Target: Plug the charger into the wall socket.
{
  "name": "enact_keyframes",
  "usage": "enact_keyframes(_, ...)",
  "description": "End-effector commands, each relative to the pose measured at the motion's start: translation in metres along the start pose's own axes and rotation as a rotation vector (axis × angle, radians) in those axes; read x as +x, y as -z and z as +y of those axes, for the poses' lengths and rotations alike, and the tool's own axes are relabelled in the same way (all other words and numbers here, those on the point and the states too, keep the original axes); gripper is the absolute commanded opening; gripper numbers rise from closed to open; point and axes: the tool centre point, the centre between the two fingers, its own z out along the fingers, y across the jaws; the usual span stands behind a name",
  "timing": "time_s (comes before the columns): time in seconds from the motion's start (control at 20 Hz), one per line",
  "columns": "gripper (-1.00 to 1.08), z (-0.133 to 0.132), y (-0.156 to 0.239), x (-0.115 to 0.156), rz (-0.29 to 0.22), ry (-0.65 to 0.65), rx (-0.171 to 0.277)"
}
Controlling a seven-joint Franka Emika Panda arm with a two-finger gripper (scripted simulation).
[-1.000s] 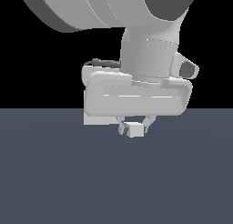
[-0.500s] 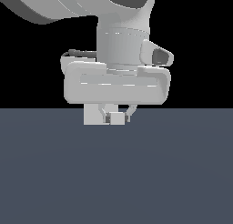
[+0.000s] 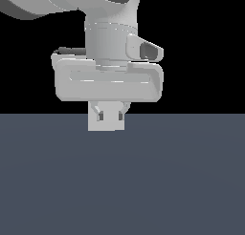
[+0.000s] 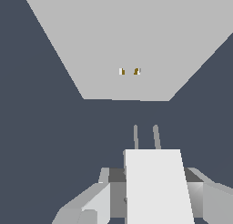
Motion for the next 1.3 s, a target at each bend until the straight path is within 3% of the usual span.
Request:
enact_keyframes(0.0,-1.0,-0.004,0.002,0.003,-0.001,-0.012,-0.005)
enact_keyframes(1.25,-1.0,-0.011,-0.002,0.025,-0.004,-0.032,-0.016)
